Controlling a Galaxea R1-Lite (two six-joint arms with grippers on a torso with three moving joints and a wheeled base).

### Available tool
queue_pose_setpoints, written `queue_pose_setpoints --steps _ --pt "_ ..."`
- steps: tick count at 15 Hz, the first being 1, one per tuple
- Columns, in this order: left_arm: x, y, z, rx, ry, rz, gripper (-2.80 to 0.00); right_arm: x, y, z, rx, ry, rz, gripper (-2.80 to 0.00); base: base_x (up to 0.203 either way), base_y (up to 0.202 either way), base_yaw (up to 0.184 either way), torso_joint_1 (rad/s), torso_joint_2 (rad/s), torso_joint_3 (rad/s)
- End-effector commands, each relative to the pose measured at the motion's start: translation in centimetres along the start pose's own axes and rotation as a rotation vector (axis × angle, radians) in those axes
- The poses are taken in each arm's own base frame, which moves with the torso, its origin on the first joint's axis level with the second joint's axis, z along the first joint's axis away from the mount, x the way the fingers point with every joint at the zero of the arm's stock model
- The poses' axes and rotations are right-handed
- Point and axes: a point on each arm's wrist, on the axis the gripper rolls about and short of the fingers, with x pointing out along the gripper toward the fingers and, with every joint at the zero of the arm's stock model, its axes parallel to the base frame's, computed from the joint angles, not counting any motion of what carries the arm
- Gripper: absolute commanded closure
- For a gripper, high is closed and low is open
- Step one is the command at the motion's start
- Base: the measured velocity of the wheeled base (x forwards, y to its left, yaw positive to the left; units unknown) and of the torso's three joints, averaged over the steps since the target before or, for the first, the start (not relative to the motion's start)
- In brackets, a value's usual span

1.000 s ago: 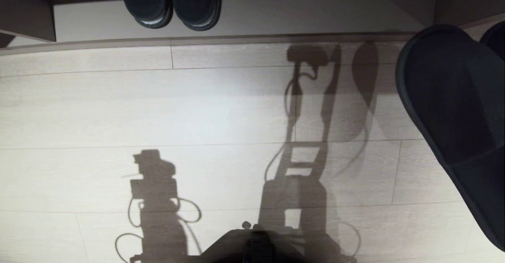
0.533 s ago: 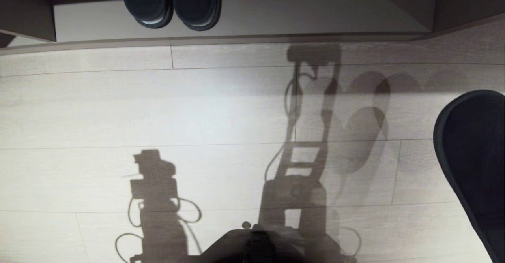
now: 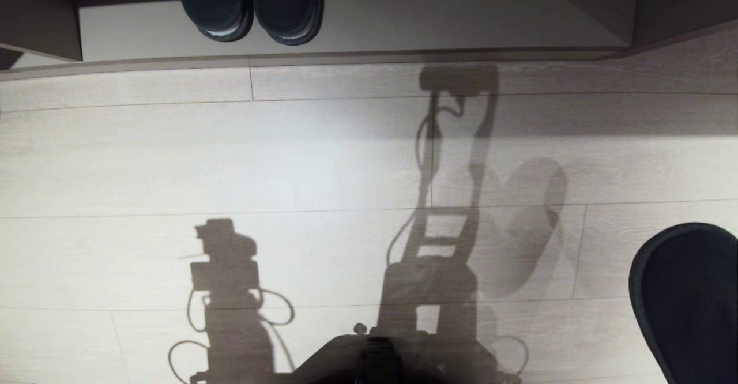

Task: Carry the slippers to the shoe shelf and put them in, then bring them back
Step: Place the slippers on the floor

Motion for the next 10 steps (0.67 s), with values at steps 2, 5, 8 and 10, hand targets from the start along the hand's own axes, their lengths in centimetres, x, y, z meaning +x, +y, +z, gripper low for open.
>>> queue_pose_setpoints --steps 2,5,8,10 --pt "0.0 0.0 0.0 0.000 0.000 0.001 0.00 -1.8 0.2 -2.0 0.007 0.024 0.002 0.00 0.000 0.000 0.000 0.000 0.00 0.000" --pt "0.0 0.0 0.0 -0.001 0.000 0.001 0.00 -1.9 0.4 -3.5 0.014 0.183 0.029 0.00 0.000 0.000 0.000 0.000 0.00 0.000" --pt "0.0 0.0 0.0 -0.004 0.000 0.001 0.00 -1.9 0.4 -3.5 0.015 0.176 0.030 0.00 0.000 0.000 0.000 0.001 0.00 0.012" --pt "0.0 0.0 0.0 -0.004 0.000 0.001 0.00 -1.9 0.4 -3.6 0.021 0.180 0.025 0.00 0.000 0.000 0.000 0.000 0.00 0.146"
